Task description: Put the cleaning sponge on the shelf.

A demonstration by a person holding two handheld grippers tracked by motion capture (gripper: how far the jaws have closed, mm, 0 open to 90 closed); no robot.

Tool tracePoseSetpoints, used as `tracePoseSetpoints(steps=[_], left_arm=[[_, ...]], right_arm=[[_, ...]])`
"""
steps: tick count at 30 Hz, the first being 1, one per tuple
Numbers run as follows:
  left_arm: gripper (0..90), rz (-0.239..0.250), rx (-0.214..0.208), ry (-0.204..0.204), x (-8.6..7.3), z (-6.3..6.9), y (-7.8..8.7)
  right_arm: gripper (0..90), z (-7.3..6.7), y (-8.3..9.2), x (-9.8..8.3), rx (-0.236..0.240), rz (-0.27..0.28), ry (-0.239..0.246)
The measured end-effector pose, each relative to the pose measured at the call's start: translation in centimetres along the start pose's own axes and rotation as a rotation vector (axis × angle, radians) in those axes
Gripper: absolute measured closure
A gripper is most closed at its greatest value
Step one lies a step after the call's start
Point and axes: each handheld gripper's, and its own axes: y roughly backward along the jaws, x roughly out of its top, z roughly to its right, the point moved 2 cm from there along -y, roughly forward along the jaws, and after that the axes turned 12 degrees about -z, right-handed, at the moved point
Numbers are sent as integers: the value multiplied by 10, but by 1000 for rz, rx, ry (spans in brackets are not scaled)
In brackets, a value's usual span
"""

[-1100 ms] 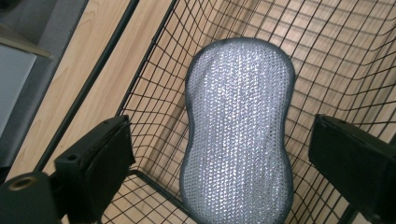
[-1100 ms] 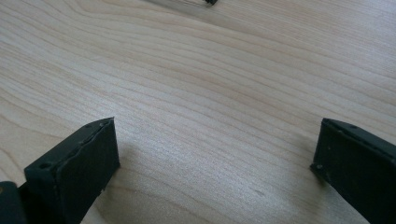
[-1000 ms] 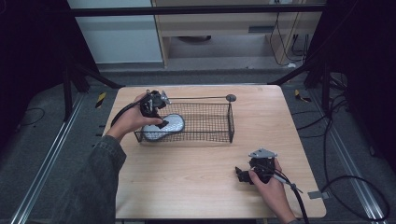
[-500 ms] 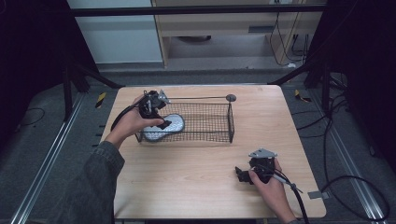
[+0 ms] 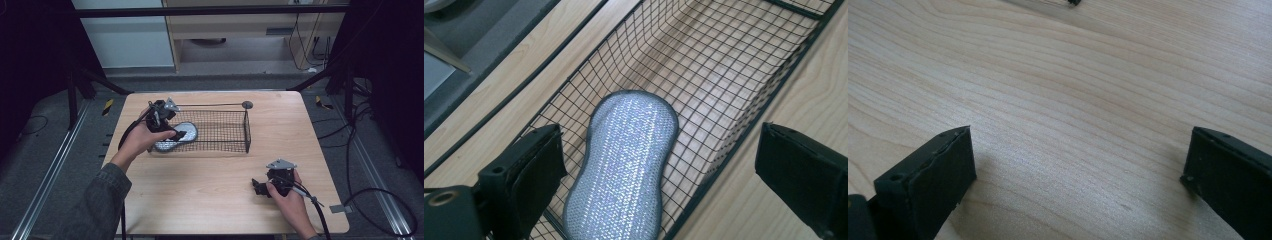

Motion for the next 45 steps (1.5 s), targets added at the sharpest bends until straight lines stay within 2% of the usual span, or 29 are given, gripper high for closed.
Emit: tracePoseSetpoints(steps=[4, 9, 12, 15, 26, 28, 30, 31, 32, 35, 37, 38, 41, 43, 44, 45], left_arm=[[49, 18, -8, 31, -6, 5, 6], [40, 40, 21, 80, -14, 10, 17], [38, 57, 30, 116, -25, 13, 23], [38, 60, 31, 125, -30, 16, 26], [37, 73, 24, 182, -67, 27, 35], [38, 82, 28, 196, -72, 28, 36], [38, 67, 49, 205, -82, 28, 37], [38, 67, 49, 205, -82, 28, 37], [38, 66, 44, 226, -90, 28, 37], [38, 61, 49, 236, -98, 29, 34], [39, 60, 46, 261, -110, 30, 30], [41, 60, 46, 261, -110, 30, 30], [40, 41, 35, 298, -129, 31, 18], [40, 32, 31, 308, -135, 31, 15], [41, 17, 28, 331, -145, 32, 7], [43, 17, 28, 331, -145, 32, 7]], right_arm=[[4, 0, 0, 0, 0, 0, 0], [4, 0, 0, 0, 0, 0, 0], [4, 0, 0, 0, 0, 0, 0], [4, 0, 0, 0, 0, 0, -1], [4, 0, 0, 0, -1, 0, 0], [4, 0, 0, 0, 0, 0, -1], [4, 0, 0, 0, -1, 0, 0], [4, 0, 0, 0, -1, 0, -1], [4, 0, 0, 0, 0, 0, 0], [4, 0, 0, 0, 0, 0, -1], [4, 0, 0, 0, 0, 0, -1], [4, 0, 0, 0, 0, 0, -1], [4, 0, 0, 0, -1, 0, 0], [4, 0, 0, 0, -1, 0, 0], [4, 0, 0, 0, -1, 0, -1], [4, 0, 0, 0, -1, 0, -1]])
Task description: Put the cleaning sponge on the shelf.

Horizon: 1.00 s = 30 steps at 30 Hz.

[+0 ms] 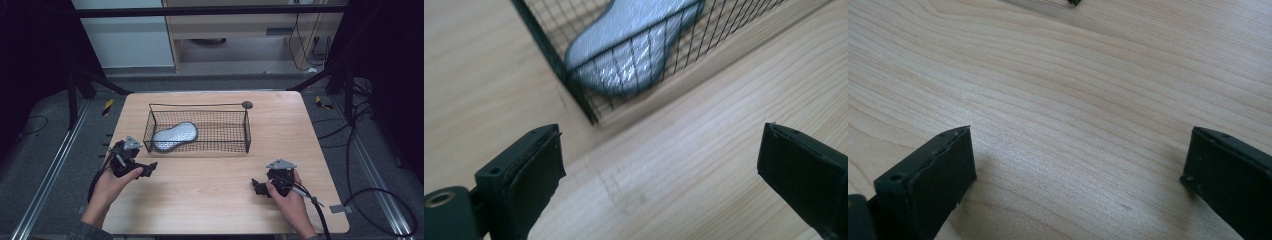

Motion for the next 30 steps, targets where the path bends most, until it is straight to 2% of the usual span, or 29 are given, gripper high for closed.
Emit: tracePoseSetpoints(steps=[2, 5, 6, 9, 12, 14, 19, 22, 24, 26, 30], left_arm=[[48, -1, -17, 45, -15, -1, -11], [48, -57, -16, 44, -29, -4, -26], [48, -57, -16, 44, -29, -4, -26], [47, -84, -21, 75, -39, -12, -40], [47, -84, -11, 83, -42, -15, -44], [43, -75, -12, 104, -44, -21, -48], [41, -76, -11, 107, -46, -24, -55], [26, -49, -1, 105, -47, -24, -60], [19, -35, -12, 117, -47, -25, -62], [0, 3, -25, 116, -47, -25, -66], [0, 50, -20, 120, -50, -25, -68]], right_arm=[[4, 0, 0, 0, 0, 0, 0], [4, 0, 0, 0, 0, 0, 0], [4, 0, 0, 0, 0, 0, 0], [4, 0, 0, 0, 0, 1, 1], [5, 0, 0, 0, -1, 1, 2], [5, 0, 0, 0, 0, 0, 0], [4, 0, 0, 0, 0, 1, 1], [4, 0, 0, 0, 0, 0, 0], [4, 0, 0, 0, 0, 1, 1], [4, 0, 0, 0, 0, 1, 1], [5, 0, 0, 0, 0, 1, 1]])
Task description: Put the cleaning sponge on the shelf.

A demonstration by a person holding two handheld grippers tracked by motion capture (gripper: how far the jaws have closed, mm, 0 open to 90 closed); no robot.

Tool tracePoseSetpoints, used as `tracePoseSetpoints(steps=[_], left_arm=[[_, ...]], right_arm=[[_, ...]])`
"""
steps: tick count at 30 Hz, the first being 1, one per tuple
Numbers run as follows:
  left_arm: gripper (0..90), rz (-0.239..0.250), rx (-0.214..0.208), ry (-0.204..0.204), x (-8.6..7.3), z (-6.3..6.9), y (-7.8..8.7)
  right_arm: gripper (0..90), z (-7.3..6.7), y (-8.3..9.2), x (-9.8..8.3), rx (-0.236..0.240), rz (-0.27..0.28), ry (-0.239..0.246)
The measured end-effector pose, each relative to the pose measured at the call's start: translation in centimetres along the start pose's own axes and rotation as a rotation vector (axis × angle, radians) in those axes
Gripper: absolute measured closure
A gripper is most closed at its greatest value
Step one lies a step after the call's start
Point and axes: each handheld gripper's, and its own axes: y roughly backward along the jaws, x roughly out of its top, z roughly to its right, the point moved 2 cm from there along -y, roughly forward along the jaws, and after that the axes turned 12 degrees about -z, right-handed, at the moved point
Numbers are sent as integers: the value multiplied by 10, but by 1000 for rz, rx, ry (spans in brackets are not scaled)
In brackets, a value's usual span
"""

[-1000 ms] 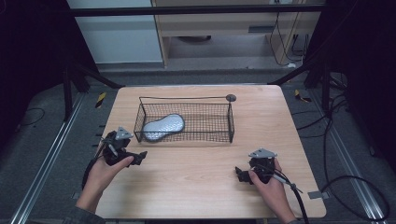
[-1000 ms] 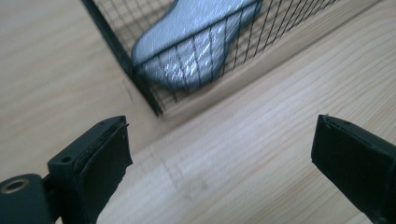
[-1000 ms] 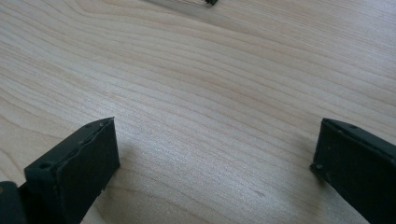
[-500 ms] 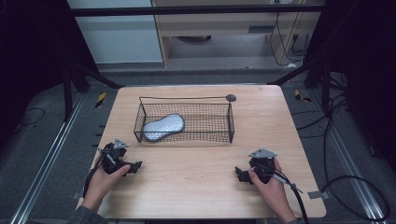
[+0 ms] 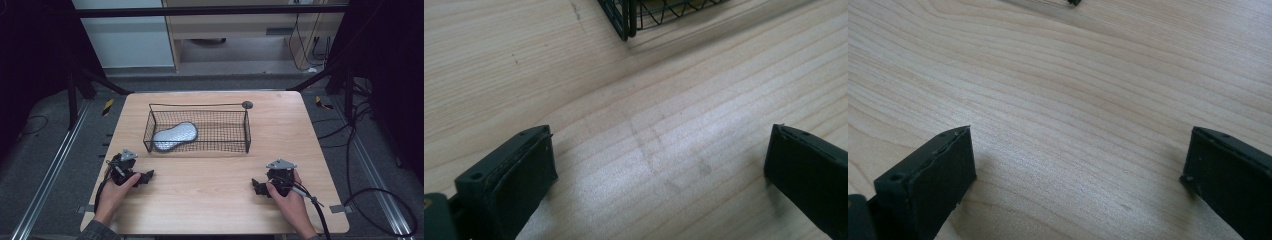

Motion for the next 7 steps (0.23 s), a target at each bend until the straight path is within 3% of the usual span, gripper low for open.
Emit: tracePoseSetpoints(steps=[7], left_arm=[[0, 12, 2, -1, -1, 0, 0]], right_arm=[[4, 0, 0, 0, 0, 0, 0]])
